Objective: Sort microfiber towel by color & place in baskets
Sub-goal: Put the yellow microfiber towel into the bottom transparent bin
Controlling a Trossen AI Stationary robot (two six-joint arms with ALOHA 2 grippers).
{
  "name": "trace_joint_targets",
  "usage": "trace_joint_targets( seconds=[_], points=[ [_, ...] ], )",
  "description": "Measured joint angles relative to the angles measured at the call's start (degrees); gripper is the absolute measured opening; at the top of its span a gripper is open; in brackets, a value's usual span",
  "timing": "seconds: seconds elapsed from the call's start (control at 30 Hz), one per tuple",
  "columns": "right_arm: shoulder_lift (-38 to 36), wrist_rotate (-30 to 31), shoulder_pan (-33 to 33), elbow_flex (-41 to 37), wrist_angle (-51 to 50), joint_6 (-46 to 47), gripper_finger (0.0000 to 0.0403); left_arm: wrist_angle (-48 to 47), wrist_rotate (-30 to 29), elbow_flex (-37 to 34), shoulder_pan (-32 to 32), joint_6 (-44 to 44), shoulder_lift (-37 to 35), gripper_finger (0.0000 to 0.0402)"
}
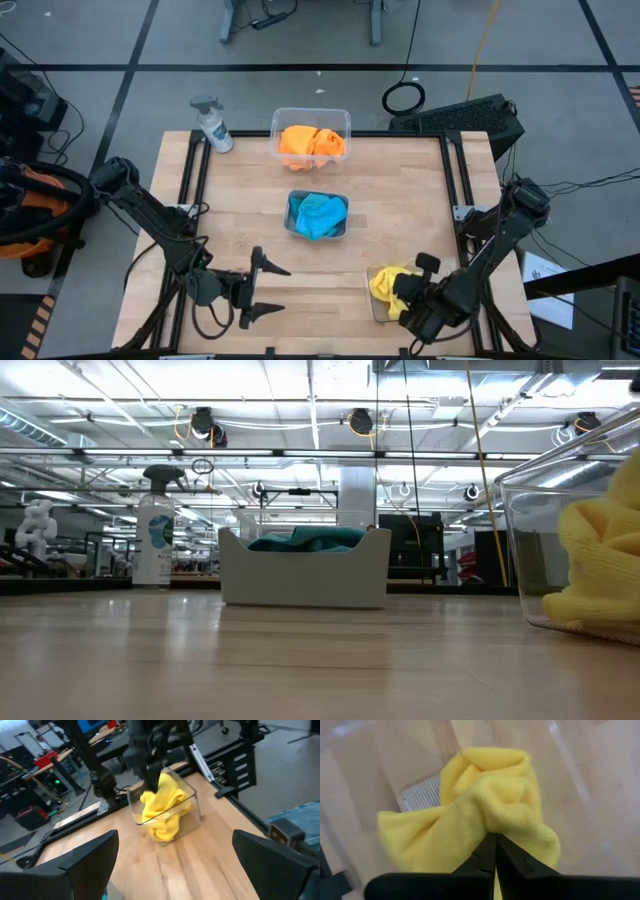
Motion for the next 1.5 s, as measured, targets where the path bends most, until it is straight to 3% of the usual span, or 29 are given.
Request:
trace_joint_targets(
  seconds=[0.13, 0.3, 0.67, 1.03, 1.23, 1.5],
  points=[
    [0.00, -3.17, -1.05, -6.18, 7.36, -0.17, 0.0003, 0.00, 0.65, 0.00, 0.00, 0.00, 0.00, 0.0393],
    [0.00, -3.73, -1.42, -8.86, 8.15, 0.03, 0.0001, 0.00, 0.67, 0.00, 0.00, -0.02, 0.00, 0.0393],
    [-0.09, -3.49, -1.37, 2.95, 0.36, -2.06, 0.0001, -0.69, 0.80, -0.24, 0.00, -1.51, 0.00, 0.0393],
    [-0.09, -4.93, 0.14, 6.87, -3.95, 10.05, 0.0001, -0.98, 0.80, -0.24, 0.00, -2.86, 0.00, 0.0393],
    [-0.09, -2.54, 0.14, 1.85, -2.50, 15.05, 0.0000, -0.98, 0.82, -0.24, 0.00, -2.89, 0.00, 0.0393],
    [-0.09, -5.81, -1.25, -12.49, 15.17, 16.15, 0.0000, -1.01, 0.82, -0.26, 0.00, -2.89, 0.00, 0.0393]
  ],
)
